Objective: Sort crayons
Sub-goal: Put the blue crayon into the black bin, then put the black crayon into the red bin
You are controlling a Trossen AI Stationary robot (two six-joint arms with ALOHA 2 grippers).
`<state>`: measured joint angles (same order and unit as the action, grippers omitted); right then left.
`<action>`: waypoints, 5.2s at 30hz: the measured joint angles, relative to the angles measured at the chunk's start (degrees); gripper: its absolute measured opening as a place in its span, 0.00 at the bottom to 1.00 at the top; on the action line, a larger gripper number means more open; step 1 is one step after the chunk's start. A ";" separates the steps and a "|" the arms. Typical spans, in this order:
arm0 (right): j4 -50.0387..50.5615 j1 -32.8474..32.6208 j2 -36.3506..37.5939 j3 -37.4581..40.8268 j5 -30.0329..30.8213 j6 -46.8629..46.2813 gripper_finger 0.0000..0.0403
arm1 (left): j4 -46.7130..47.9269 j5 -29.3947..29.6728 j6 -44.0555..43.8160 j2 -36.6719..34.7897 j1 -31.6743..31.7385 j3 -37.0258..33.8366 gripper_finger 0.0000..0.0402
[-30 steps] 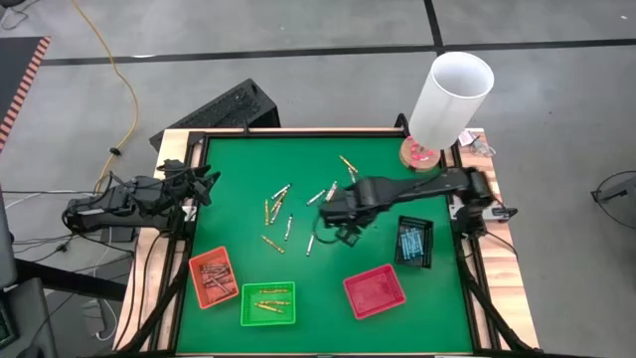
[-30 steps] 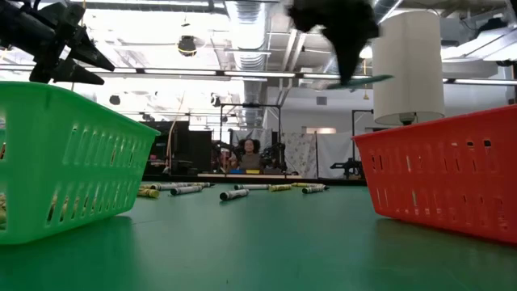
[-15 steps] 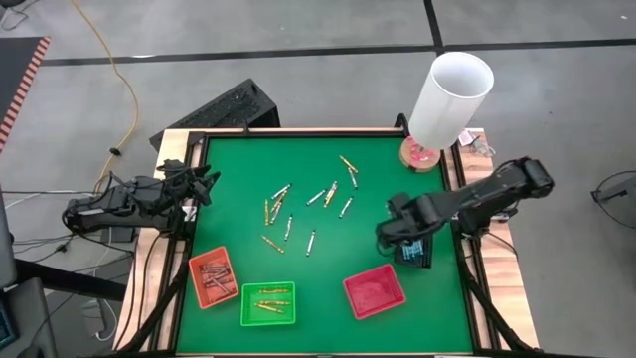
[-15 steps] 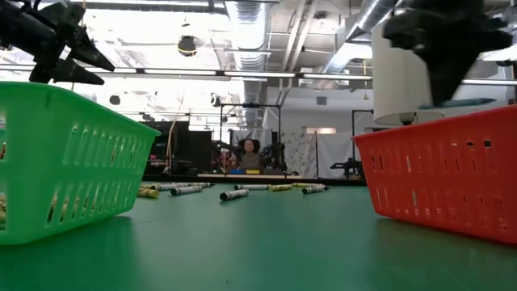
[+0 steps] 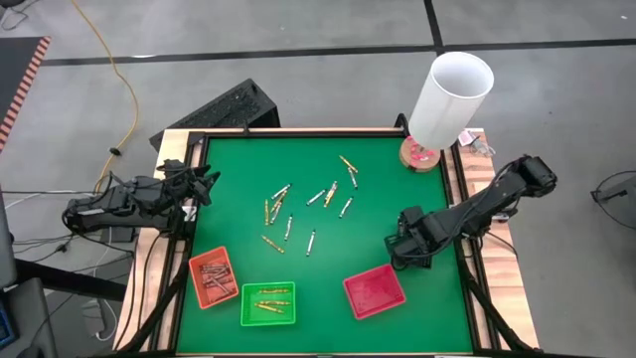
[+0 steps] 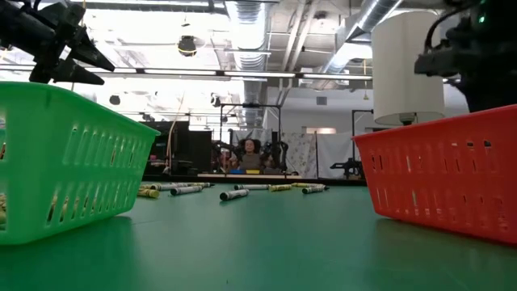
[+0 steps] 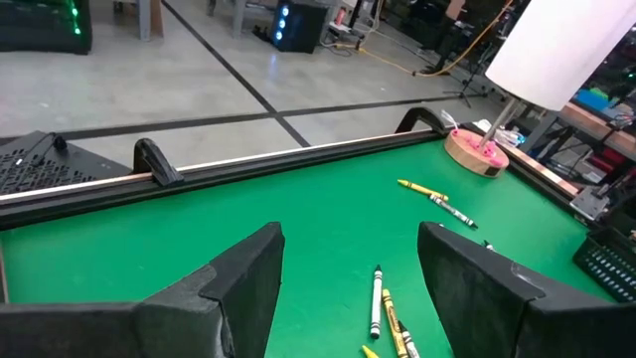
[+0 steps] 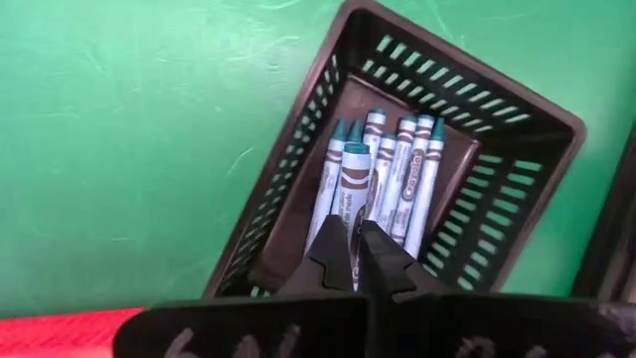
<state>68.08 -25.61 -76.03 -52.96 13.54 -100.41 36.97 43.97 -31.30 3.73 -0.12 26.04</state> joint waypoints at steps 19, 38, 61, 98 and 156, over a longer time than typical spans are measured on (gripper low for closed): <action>-12.08 3.37 4.24 12.75 -1.42 1.56 0.00 | -0.02 0.00 -0.01 0.00 0.00 0.00 0.56; -15.49 4.03 4.20 15.44 -2.04 2.07 0.07 | -0.02 0.00 -0.27 0.00 0.00 0.00 0.56; -8.81 9.88 14.71 7.92 -1.94 16.76 0.23 | -0.02 0.00 -0.25 0.00 -0.02 0.00 0.56; -40.13 34.78 -7.45 -18.84 0.74 96.51 0.23 | 0.03 -0.02 -0.24 0.00 -0.01 0.00 0.56; -43.02 40.07 -58.40 -60.25 -16.53 117.34 0.23 | 0.07 0.02 0.03 0.02 -0.01 0.02 0.56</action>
<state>25.05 14.46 -134.43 -113.21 -2.98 16.93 37.04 43.99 -31.27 3.75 -0.13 26.06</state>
